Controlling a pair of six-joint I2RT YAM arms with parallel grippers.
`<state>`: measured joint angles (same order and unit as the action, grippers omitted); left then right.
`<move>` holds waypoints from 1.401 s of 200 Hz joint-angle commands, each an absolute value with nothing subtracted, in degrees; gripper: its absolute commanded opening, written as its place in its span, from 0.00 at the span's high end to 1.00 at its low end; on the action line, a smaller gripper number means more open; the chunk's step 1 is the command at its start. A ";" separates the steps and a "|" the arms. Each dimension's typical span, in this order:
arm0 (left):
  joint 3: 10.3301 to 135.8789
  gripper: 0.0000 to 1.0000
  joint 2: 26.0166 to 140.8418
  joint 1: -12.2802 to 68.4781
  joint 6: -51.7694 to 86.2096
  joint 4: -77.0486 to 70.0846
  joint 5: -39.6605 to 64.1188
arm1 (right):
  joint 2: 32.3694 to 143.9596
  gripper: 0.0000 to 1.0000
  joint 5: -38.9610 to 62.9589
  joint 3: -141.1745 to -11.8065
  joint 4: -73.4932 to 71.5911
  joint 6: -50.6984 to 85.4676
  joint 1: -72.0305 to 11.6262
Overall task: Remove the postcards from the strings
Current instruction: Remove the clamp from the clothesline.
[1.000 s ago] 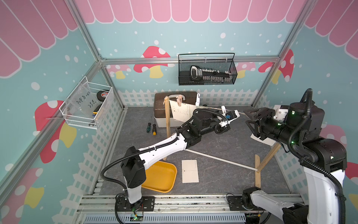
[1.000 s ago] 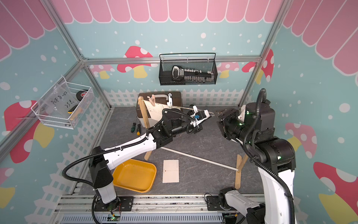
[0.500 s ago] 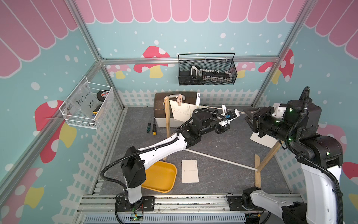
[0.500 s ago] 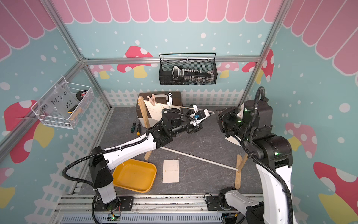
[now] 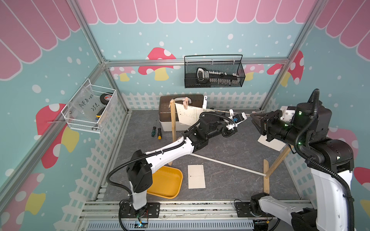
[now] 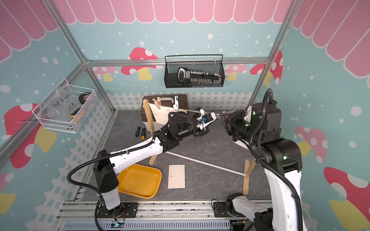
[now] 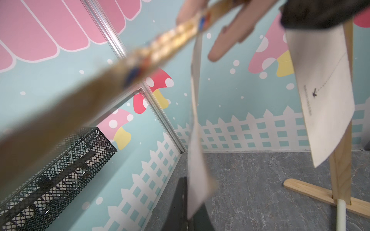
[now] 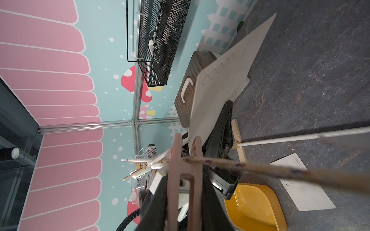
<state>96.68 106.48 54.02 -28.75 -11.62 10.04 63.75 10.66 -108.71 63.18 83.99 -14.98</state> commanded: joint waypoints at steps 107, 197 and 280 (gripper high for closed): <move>92.21 1.00 105.05 54.92 -31.28 -5.93 13.58 | 61.48 0.89 19.86 -108.46 65.75 77.93 -14.77; 82.68 1.00 97.23 58.45 -29.40 -1.73 11.74 | 57.10 0.89 23.47 -100.28 55.79 75.93 -14.82; 70.92 1.00 81.21 63.38 -9.60 15.76 14.66 | 46.62 0.88 37.66 -79.45 31.43 74.40 -14.78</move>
